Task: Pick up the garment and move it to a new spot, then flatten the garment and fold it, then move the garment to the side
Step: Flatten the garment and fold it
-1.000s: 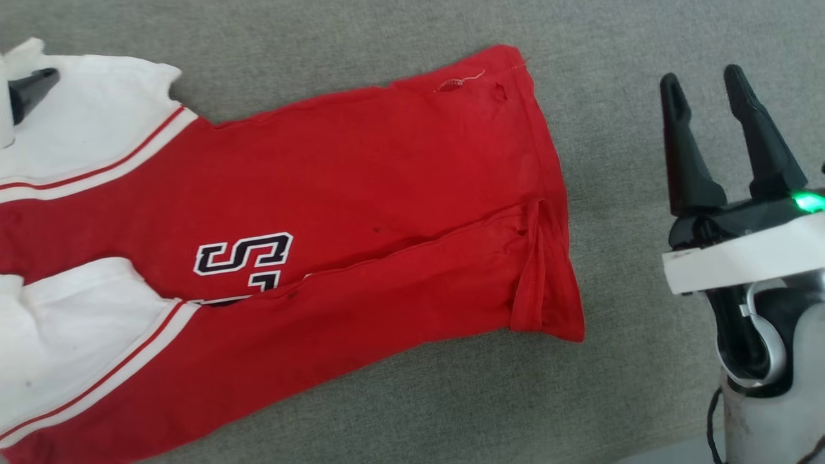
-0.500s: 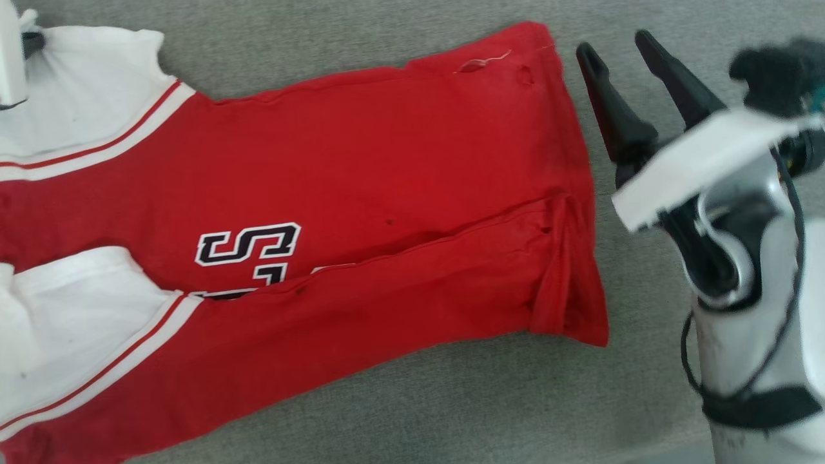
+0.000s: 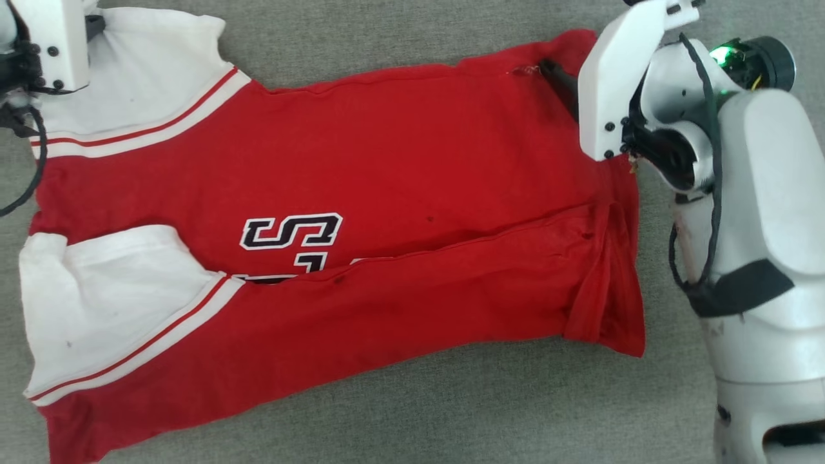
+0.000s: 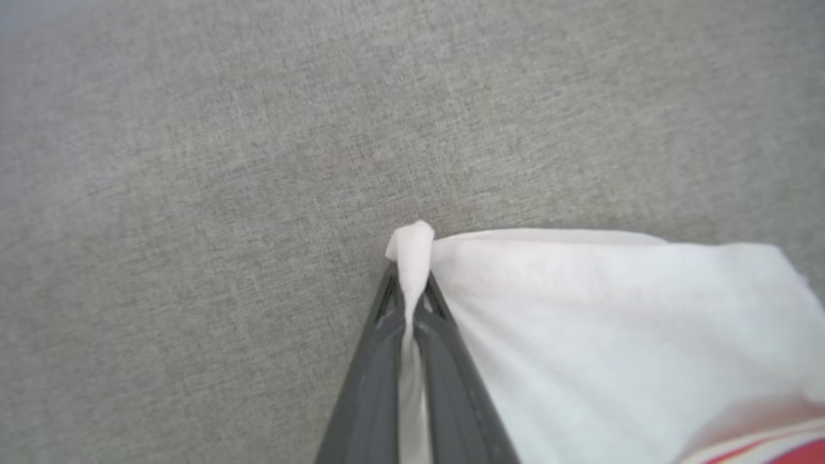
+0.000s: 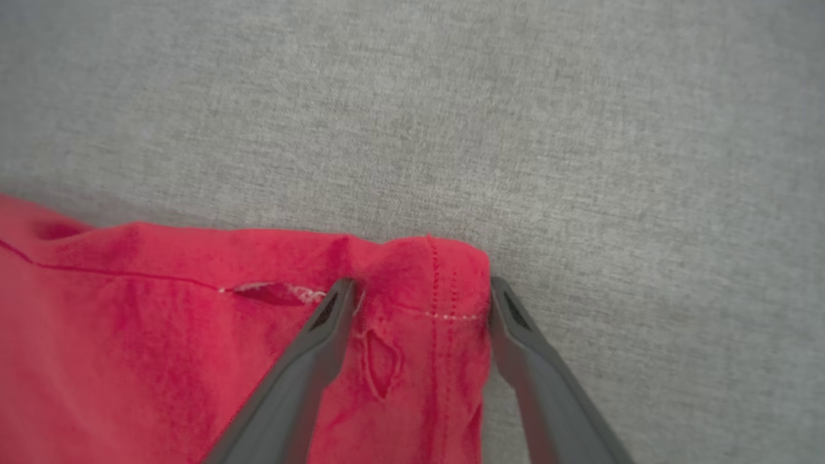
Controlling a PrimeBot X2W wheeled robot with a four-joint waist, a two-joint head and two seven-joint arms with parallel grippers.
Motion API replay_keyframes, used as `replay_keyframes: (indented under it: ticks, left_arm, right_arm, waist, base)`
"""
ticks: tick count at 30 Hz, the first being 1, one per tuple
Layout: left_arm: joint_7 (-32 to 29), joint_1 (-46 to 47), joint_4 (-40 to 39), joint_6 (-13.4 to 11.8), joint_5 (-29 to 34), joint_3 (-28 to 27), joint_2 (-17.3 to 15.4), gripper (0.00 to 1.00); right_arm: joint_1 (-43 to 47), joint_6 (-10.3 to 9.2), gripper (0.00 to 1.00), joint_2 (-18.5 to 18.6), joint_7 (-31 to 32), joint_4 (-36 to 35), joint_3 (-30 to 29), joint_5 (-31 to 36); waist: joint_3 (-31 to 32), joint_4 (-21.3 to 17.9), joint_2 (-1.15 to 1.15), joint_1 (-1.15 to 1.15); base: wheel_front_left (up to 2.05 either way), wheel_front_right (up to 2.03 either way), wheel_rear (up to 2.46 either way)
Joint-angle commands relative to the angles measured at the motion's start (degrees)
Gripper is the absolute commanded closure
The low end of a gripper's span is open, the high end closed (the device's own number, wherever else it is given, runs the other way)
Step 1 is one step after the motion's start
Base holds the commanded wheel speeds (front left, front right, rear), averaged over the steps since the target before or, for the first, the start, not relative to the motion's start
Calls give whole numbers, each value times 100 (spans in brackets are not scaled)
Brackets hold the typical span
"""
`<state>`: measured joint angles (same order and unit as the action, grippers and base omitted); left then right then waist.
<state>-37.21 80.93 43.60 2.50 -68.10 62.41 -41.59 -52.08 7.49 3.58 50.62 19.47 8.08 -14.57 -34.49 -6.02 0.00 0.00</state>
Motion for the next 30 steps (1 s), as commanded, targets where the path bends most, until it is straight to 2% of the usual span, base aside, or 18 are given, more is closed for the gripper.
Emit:
replay_keyframes:
  ticks: [1, 3, 4, 5, 12, 20, 26, 30]
  left_arm:
    - [-35, -203, 82, 48, 2, 127, 51, 100]
    - [25, -204, 131, 68, -11, 113, 109, 100]
    - [48, -199, 150, 92, -12, 103, 130, 100]
    - [108, -190, 161, 106, -28, 79, 146, 100]
    - [270, -123, 100, 260, -36, 34, 152, 100]
    - [203, -262, -479, 322, -98, 71, -75, 100]
    - [138, -438, -1235, 130, -59, 118, -340, 100]
    - [40, -689, -2092, -223, -125, 131, -692, 100]
  right_arm:
    - [132, 0, 0, 8, 256, 296, 144, 45]
    - [128, 1, 0, 41, 522, 481, 230, 10]
    - [114, 2, 54, 85, 621, 527, 263, 36]
    - [101, 1, 100, 115, 657, 539, 259, 38]
    - [49, -1, 100, 327, 486, 245, 57, -45]
    - [470, -1, 100, 533, 167, -326, -126, -80]
    - [835, -1, 100, 674, 67, -793, -173, -187]
    - [1156, -1, 100, 810, 107, -1215, -162, -271]
  waist:
    - [16, 46, 0, 0]
    - [39, 92, 0, 0]
    - [53, 119, 0, 0]
    - [73, 144, 0, 0]
    - [361, 325, 0, 0]
    - [829, 528, 0, 0]
    - [1104, 635, 0, 0]
    - [1292, 698, 0, 0]
  base:
    - [0, 0, 0]
    - [0, 0, 0]
    - [0, 0, 0]
    - [0, 0, 0]
    - [0, 0, 0]
    - [0, 0, 0]
    - [0, 0, 0]
    - [0, 0, 0]
